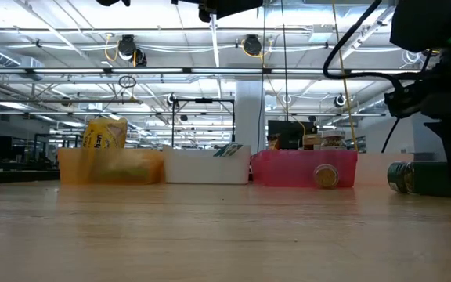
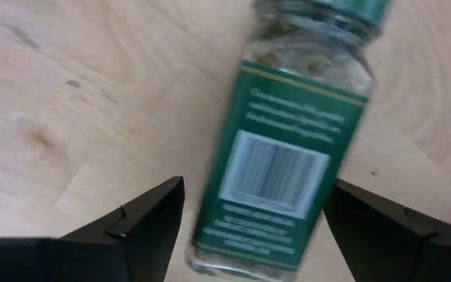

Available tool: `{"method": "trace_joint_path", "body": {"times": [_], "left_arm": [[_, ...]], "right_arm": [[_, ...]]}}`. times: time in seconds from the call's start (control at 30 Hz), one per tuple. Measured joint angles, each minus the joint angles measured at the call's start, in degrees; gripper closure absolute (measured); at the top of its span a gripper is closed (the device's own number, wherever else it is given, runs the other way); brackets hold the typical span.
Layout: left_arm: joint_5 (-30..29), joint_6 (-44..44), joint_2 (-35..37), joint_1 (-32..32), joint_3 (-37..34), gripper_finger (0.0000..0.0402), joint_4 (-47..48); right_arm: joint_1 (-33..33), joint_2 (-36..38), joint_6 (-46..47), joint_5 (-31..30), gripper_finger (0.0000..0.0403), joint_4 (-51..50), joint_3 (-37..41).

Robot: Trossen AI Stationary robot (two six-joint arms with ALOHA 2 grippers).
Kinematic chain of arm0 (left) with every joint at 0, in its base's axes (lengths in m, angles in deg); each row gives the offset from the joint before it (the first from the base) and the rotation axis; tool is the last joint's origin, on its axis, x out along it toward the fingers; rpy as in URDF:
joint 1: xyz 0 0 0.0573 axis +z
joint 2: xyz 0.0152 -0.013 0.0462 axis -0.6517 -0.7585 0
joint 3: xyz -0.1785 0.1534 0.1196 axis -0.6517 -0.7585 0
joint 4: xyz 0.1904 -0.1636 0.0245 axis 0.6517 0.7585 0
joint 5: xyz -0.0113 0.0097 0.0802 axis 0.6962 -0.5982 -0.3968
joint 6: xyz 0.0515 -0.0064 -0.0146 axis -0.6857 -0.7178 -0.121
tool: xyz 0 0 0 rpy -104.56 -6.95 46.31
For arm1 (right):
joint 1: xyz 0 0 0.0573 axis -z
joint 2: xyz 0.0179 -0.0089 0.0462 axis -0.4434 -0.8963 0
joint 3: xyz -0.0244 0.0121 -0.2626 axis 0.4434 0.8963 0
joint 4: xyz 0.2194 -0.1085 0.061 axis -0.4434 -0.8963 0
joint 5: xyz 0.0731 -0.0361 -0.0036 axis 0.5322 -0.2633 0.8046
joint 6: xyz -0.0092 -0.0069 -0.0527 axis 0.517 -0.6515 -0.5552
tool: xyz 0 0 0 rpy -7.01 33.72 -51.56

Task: Pick & Place Food Item
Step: Put the green seasoning bottle into the red bin

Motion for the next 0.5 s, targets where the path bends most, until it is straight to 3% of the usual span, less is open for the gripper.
{"method": "trace_joint_path", "body": {"times": [0.5], "left_arm": [[0.01,0.26,0.0,0.0,0.0,0.0135,0.0]], "right_arm": [[0.05,0.0,-1.16,0.12,0.0126,3.34,2.2]]}}
